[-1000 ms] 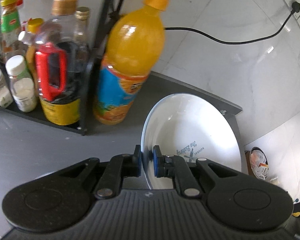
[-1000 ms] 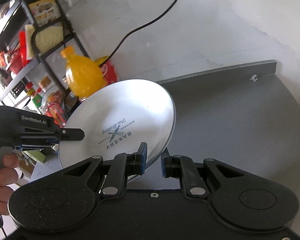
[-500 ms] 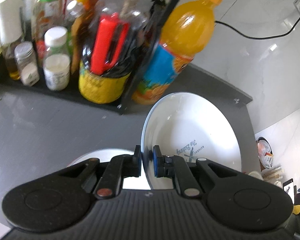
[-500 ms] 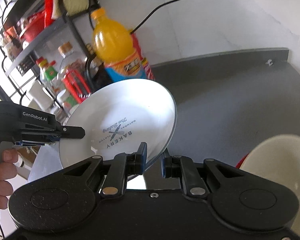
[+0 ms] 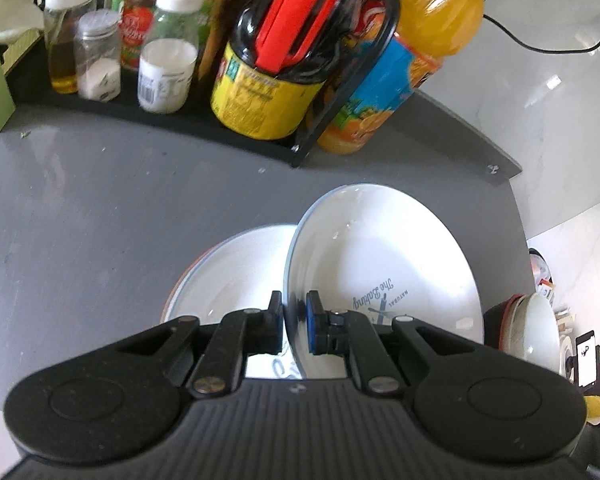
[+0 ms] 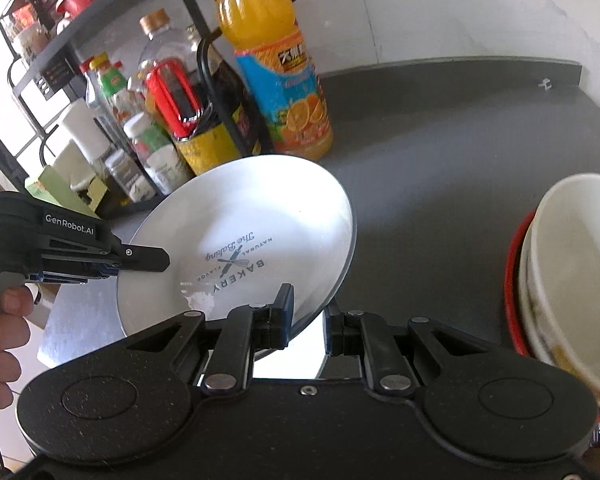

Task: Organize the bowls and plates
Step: 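Lift the 'Bakery' plate with both grippers and carry it to the plate stack, then lower the 'Bakery' plate onto the 'Sweet' plate stack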

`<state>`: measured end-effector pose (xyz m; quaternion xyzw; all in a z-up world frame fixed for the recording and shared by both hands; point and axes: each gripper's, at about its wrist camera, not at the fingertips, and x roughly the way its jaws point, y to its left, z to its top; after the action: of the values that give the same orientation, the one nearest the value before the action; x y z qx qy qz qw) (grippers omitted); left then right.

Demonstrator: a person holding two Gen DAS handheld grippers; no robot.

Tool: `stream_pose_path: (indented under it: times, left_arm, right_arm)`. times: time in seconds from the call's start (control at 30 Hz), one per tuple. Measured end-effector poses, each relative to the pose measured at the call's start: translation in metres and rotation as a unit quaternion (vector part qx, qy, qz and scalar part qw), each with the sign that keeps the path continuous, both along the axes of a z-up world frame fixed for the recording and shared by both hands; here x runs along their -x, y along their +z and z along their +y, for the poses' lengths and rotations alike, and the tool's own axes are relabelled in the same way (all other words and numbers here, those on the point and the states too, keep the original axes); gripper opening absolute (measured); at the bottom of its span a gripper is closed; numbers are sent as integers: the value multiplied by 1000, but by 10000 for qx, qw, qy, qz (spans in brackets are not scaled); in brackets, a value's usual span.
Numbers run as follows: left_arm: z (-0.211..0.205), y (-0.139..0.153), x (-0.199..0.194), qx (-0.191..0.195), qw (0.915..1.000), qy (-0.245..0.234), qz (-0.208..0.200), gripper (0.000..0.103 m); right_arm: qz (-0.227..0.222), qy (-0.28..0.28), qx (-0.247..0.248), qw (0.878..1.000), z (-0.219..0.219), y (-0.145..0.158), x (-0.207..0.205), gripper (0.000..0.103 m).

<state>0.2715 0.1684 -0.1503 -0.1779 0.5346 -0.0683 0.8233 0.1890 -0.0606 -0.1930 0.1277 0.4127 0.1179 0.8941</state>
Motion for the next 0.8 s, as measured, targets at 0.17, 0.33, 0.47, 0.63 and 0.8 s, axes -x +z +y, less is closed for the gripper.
stream_pose_path:
  times: [0.17,0.33,0.47,0.63,0.8]
  left_arm:
    - [7,-12,4,20,9999,32,157,9]
    - [17,-24,10,47,9995,103,311,9]
    - [25,-32,13,103,9990,158,415,9]
    - [33,-40,17,120,9984,223,507,9]
    - [35,-46,18,61,9981,201,581,10]
  right_arm:
    - [143,33,58,9999,10,-8,6,14]
    - [333,157,208,9991,21,-15,6,15]
    - [453,276,331,9980,29,-18,5,15]
    - [604,462,505,9958,40,-22,0,15]
    - [747,572,642,9935,45,-26,-5,15]
